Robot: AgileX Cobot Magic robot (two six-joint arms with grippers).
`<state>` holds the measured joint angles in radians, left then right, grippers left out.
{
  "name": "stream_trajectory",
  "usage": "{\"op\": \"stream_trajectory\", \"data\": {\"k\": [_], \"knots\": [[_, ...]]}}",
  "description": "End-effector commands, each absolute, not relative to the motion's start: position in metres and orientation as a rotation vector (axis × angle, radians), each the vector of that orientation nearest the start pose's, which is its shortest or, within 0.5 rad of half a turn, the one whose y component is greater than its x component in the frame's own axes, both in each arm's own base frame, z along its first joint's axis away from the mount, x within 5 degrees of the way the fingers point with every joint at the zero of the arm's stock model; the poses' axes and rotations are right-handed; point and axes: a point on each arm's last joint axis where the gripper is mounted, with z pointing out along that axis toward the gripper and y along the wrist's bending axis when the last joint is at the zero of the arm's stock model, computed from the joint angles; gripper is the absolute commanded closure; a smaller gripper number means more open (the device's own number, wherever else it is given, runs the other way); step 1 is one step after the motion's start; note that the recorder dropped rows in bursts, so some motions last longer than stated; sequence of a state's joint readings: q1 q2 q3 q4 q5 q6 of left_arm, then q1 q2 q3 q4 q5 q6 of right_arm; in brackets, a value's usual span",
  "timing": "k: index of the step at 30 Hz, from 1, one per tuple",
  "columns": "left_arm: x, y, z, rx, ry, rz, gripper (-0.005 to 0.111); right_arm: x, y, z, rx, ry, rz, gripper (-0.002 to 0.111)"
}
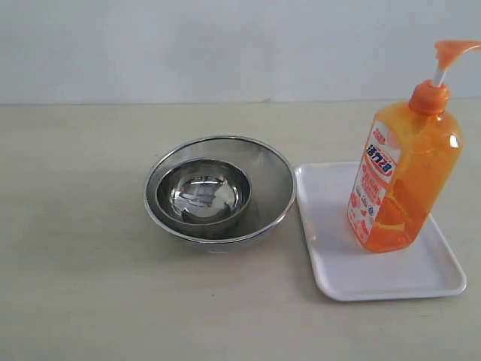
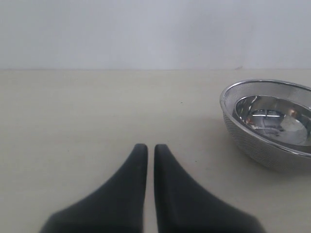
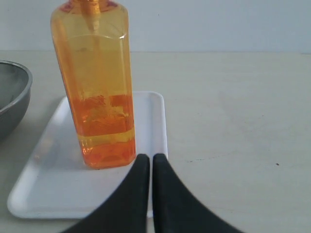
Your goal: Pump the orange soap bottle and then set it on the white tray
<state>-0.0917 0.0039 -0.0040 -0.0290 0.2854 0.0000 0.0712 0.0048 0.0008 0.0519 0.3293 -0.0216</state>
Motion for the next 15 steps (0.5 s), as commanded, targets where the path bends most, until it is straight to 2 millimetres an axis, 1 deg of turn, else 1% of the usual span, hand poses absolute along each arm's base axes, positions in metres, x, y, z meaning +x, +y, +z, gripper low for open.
{"op": "stream_trajectory", "data": {"k": [1,9,15], "knots": [[0.0545,-0.0058,0.1878,0.057,1.764,-0.099,0.102,0.0537,0.0052,0.1840,-0.047,1.807,0.085,0.109],[0.0547,-0.0026,0.1878,0.005,1.764,-0.057,0.102,0.0537,0.0052,0.1840,-0.047,1.807,0.085,0.109],[0.0547,-0.0025,0.1878,0.003,1.764,-0.055,0.102,0.0537,0.0052,0.1840,-0.047,1.807,0.085,0.109]]}}
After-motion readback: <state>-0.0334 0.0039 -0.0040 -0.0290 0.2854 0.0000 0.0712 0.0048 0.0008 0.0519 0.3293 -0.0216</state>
